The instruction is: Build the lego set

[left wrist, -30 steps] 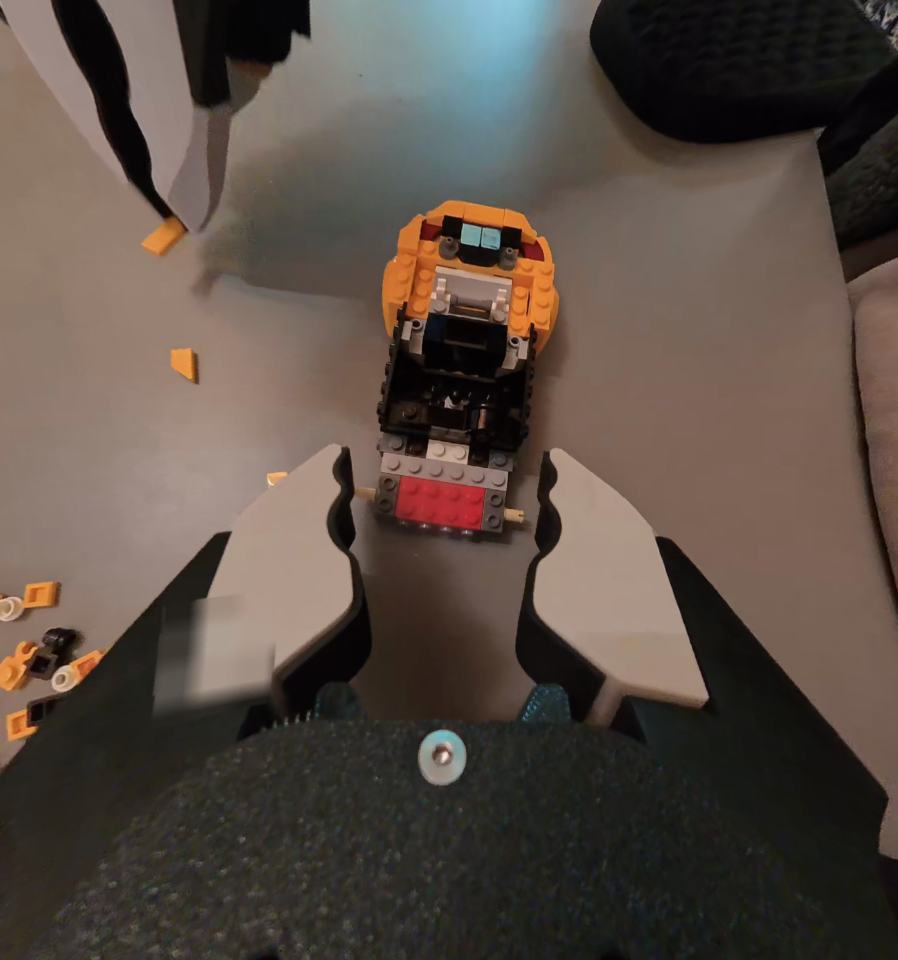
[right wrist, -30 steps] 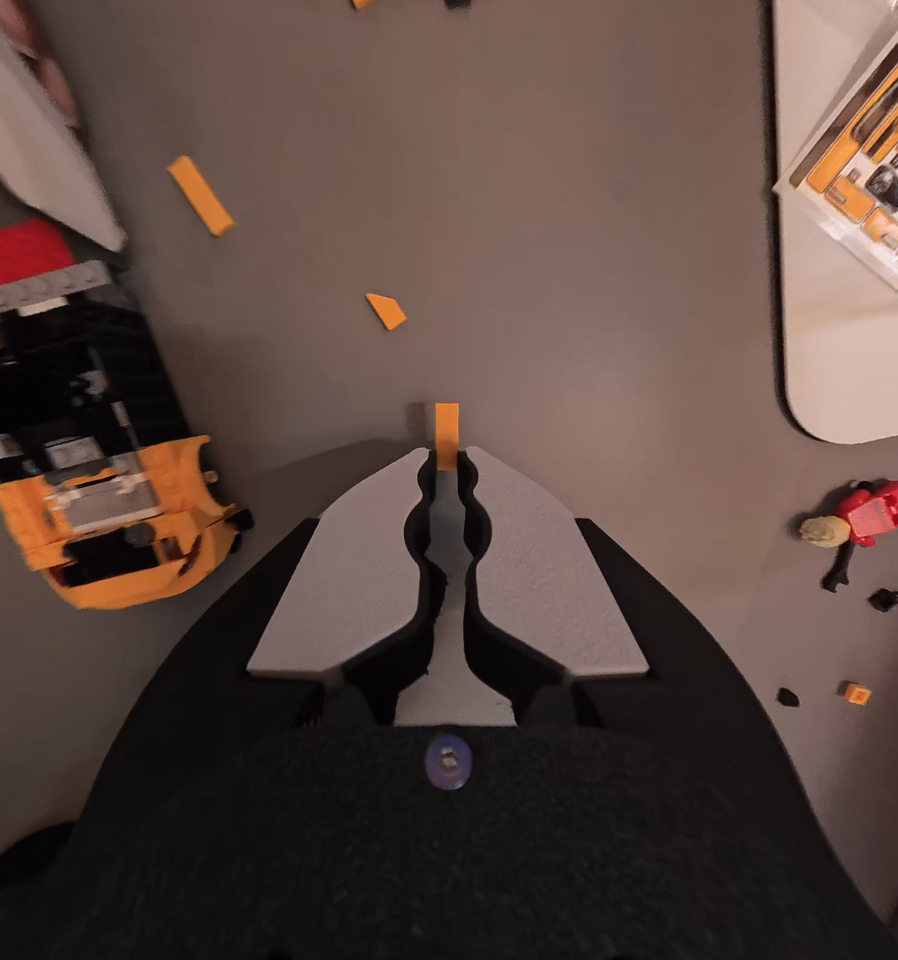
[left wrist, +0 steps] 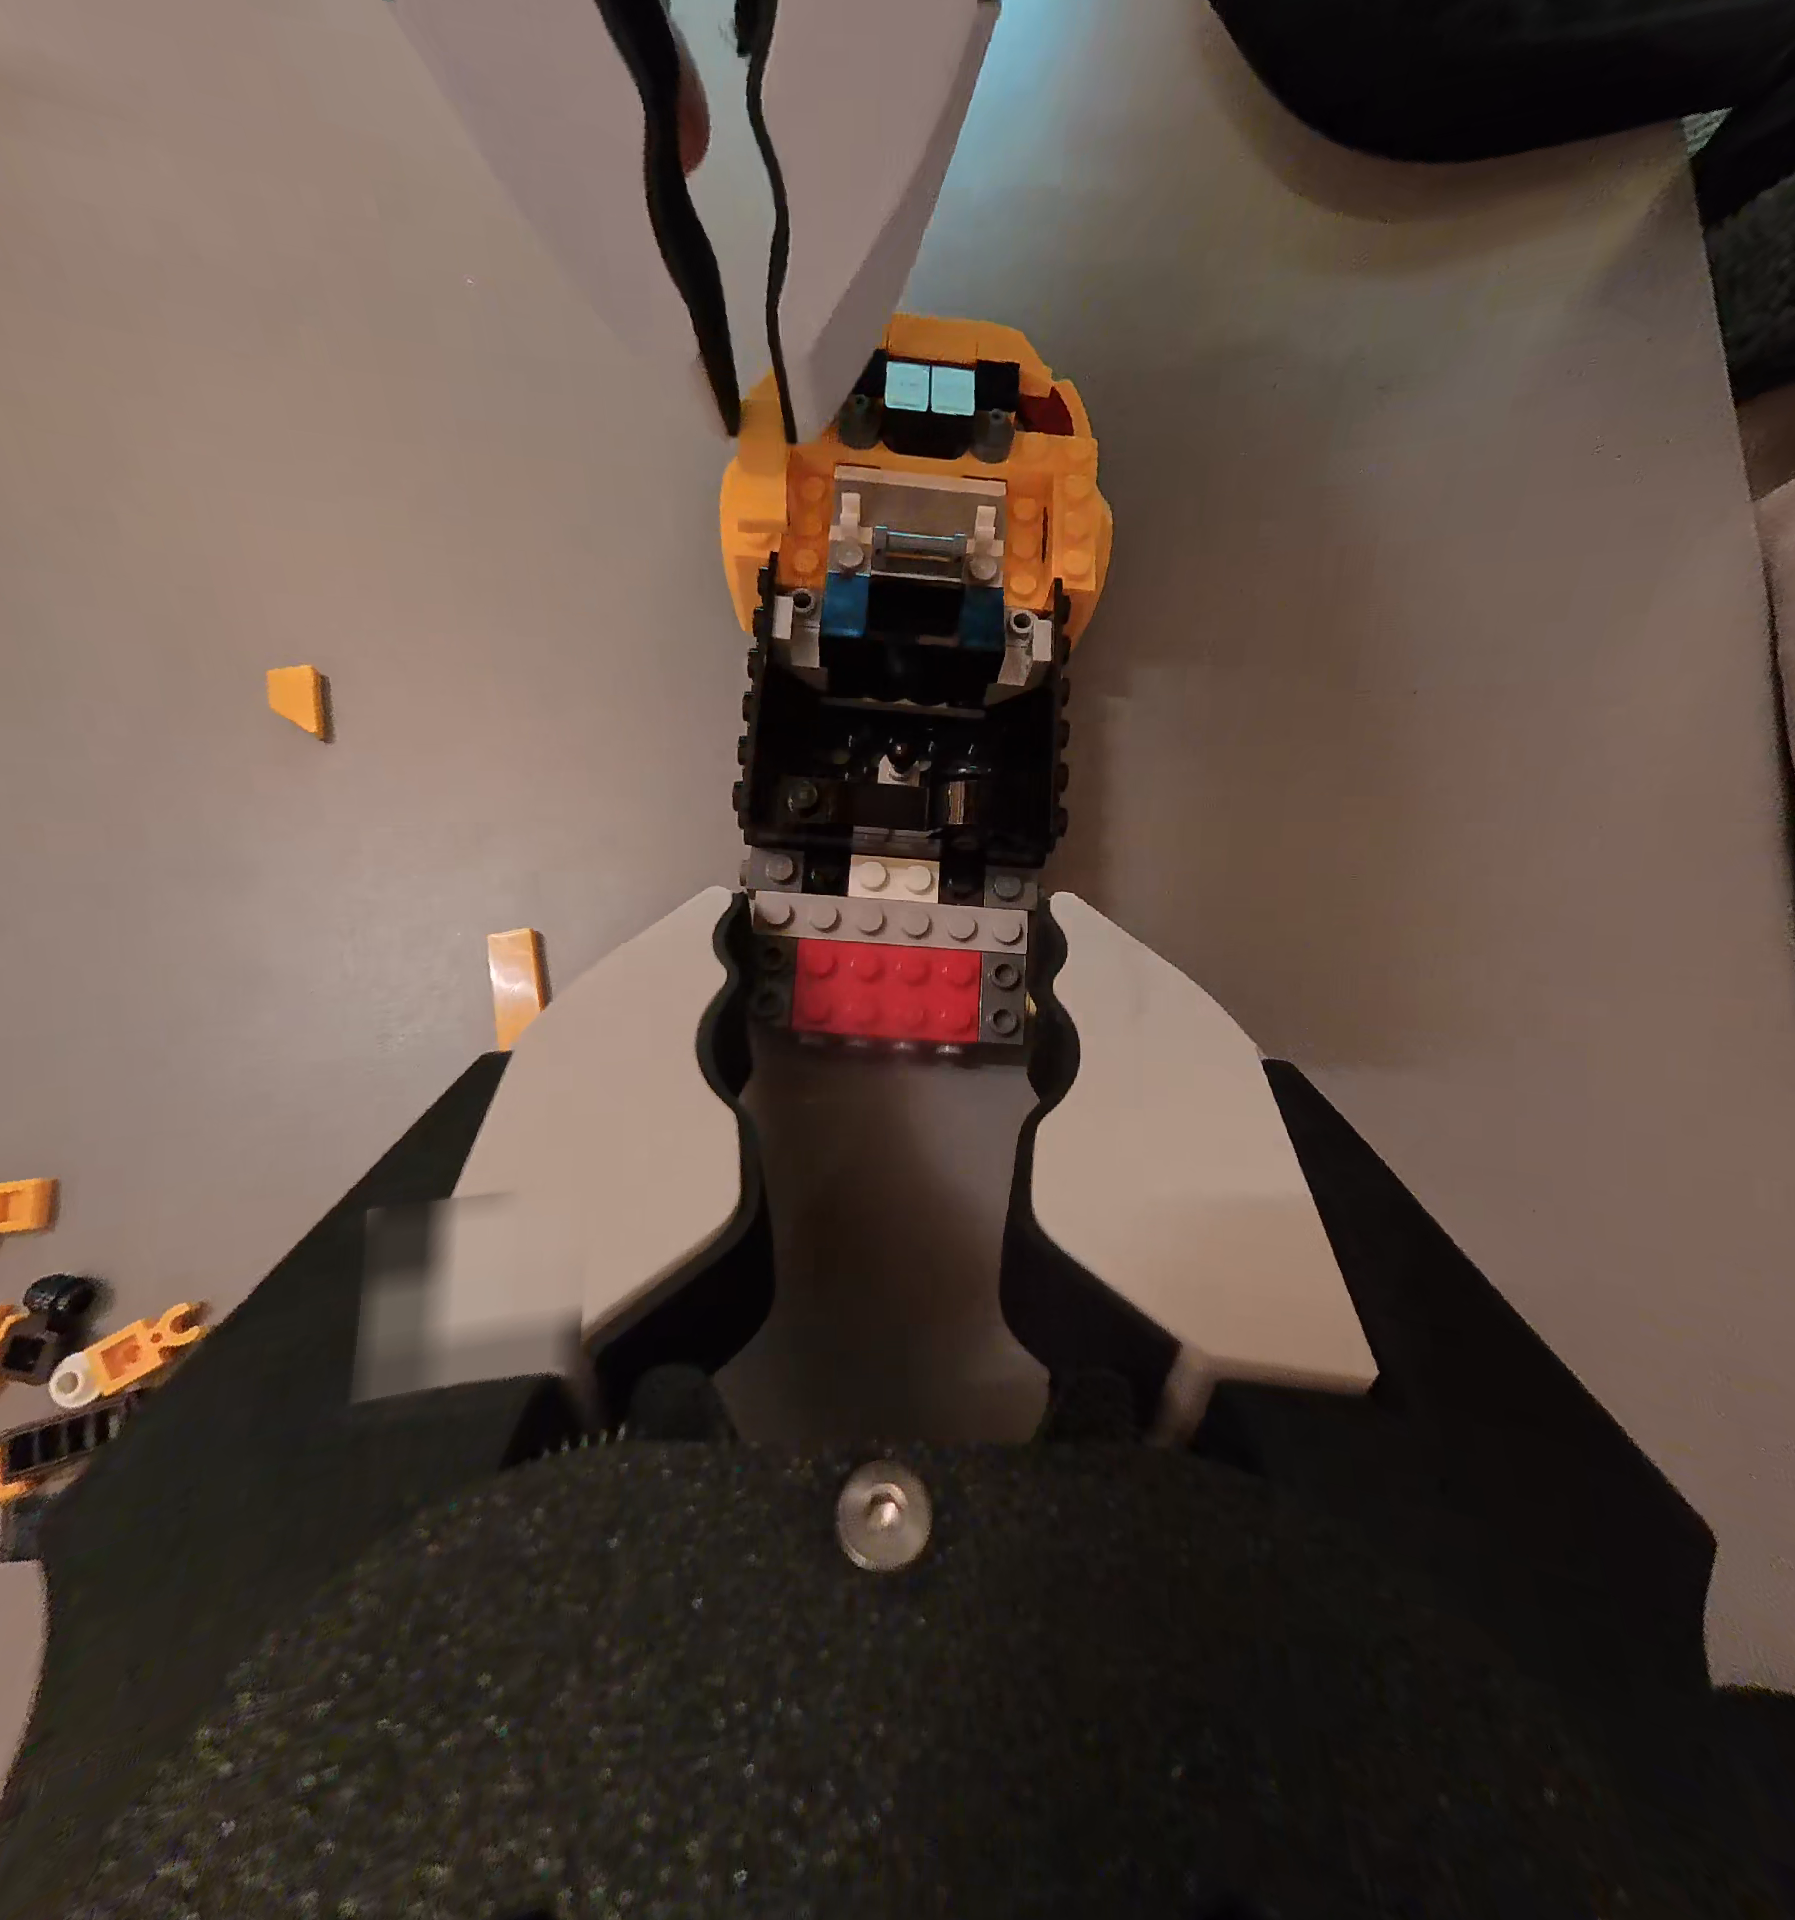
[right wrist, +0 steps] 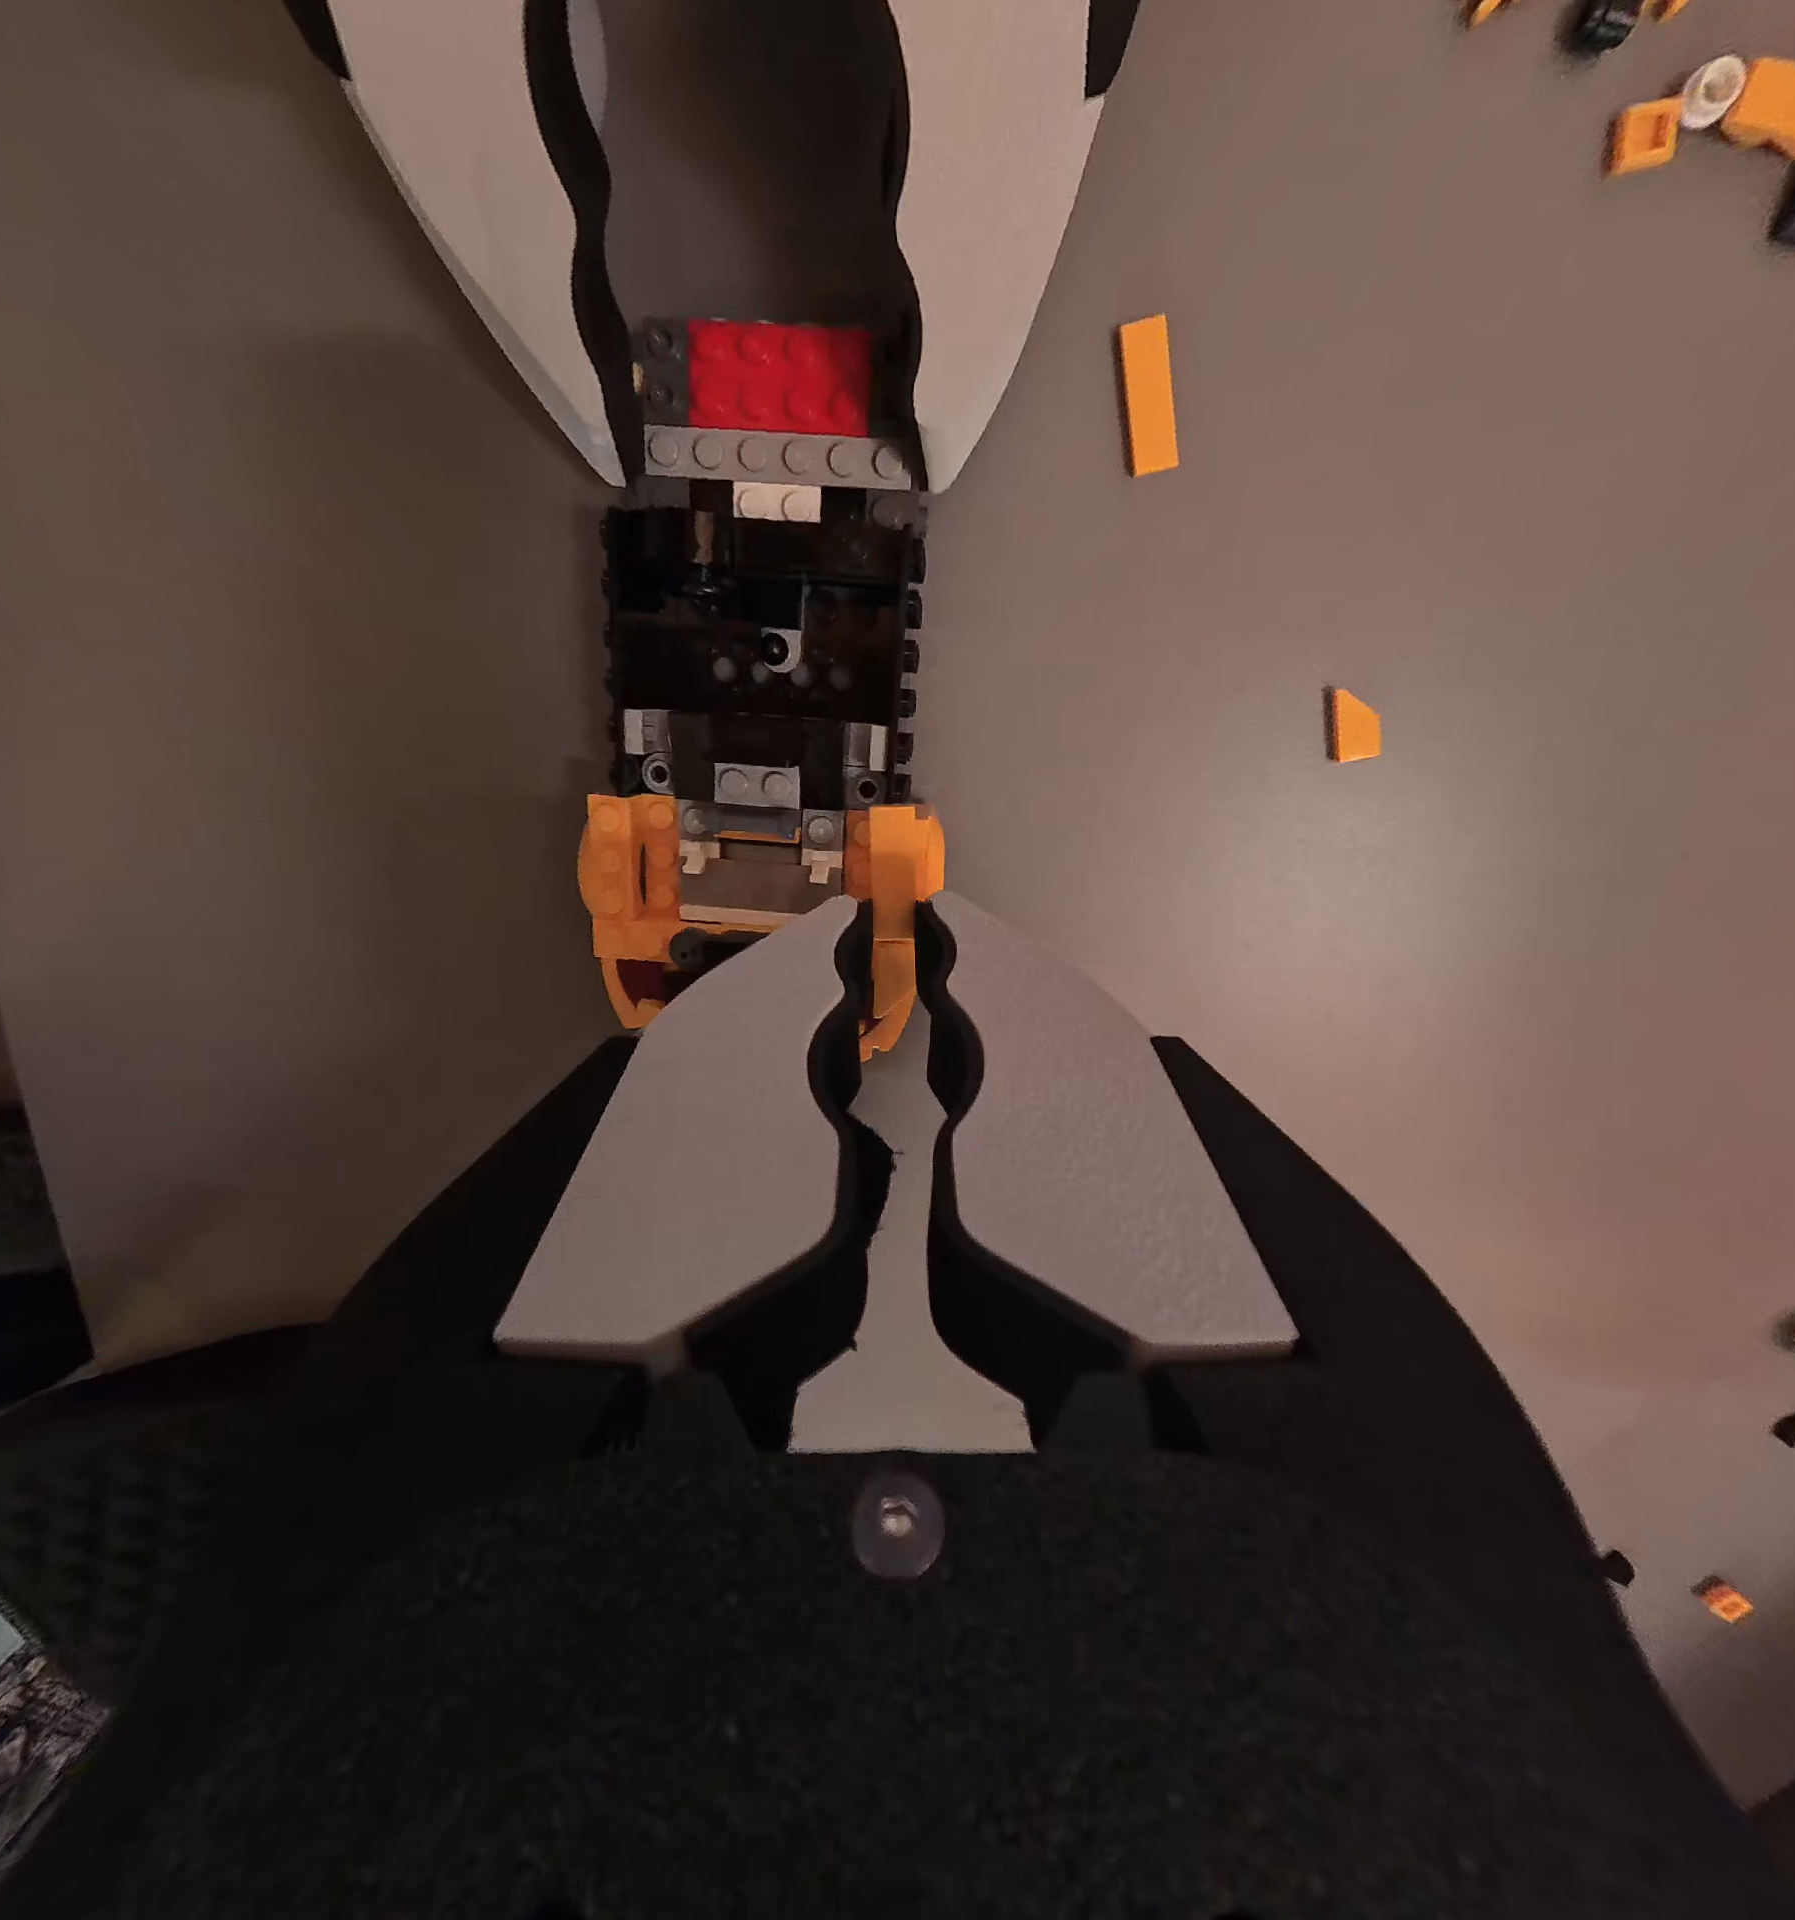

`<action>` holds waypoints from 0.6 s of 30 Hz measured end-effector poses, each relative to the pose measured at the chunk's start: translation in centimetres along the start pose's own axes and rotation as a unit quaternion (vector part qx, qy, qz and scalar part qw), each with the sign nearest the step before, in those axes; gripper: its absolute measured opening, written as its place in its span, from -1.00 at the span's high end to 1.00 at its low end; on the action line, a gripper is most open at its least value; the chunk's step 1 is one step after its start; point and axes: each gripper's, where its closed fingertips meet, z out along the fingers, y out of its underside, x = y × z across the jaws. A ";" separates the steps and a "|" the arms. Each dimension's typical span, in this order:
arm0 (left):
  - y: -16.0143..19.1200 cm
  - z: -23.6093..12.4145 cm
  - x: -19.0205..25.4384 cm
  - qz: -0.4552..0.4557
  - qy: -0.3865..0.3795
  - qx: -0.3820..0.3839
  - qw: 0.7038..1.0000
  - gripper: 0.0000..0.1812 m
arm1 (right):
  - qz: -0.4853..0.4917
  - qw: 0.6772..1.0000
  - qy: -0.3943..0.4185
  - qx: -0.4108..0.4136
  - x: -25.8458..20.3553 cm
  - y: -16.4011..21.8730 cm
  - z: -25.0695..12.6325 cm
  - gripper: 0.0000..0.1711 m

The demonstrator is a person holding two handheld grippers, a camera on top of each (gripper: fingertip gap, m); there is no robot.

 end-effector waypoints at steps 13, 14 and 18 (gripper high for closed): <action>0.0 0.0 0.0 -0.002 0.002 0.001 1.000 0.44 | 0.022 1.000 -0.006 -0.022 0.0 0.6 0.6 0.90; 0.0 0.0 0.0 -0.002 0.002 0.001 1.000 0.44 | 0.024 0.999 -0.008 -0.024 0.0 0.7 0.7 0.89; 0.0 0.0 0.1 0.000 0.002 0.001 1.000 0.44 | 0.027 0.999 -0.011 -0.015 0.0 0.5 0.7 0.89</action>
